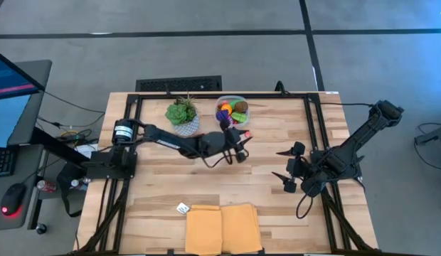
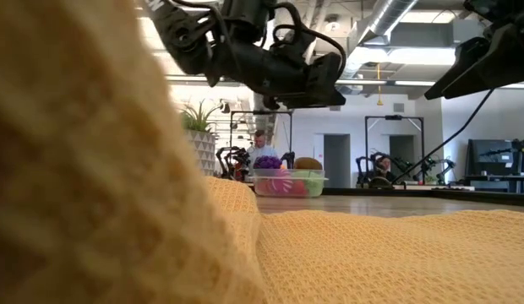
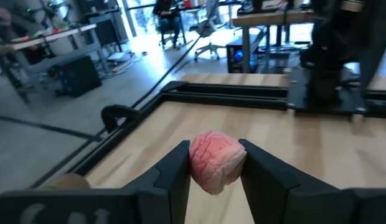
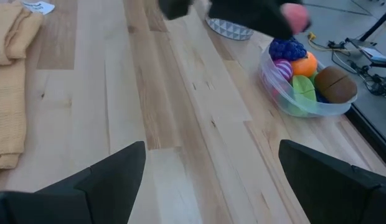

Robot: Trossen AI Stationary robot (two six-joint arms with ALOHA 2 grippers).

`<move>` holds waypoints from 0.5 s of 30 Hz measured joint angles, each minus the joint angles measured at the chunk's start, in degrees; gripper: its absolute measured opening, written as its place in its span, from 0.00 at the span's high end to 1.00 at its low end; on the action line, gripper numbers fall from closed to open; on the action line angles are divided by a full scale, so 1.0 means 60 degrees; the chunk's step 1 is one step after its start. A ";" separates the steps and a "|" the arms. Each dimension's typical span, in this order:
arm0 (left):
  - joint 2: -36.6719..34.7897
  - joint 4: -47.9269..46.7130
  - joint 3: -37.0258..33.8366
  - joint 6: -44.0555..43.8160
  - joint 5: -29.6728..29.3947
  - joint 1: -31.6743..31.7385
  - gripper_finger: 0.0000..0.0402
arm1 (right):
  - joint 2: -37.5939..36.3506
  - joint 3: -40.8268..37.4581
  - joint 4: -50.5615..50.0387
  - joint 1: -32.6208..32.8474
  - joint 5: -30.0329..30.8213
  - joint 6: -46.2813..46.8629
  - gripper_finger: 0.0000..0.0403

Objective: Pick and placing Produce into tupperware
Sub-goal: Put the peach into the transparent bin

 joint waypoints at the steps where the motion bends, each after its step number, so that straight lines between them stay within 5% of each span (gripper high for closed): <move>1: 0.0000 -0.0138 0.0106 -0.0065 0.0000 0.0084 0.71 | 0.0000 0.0000 0.0000 0.0000 0.0000 0.0000 0.03; 15: 0.0000 -0.1249 0.0834 -0.0387 0.0108 0.0829 0.71 | 0.0000 0.0000 0.0000 0.0000 0.0000 0.0000 0.03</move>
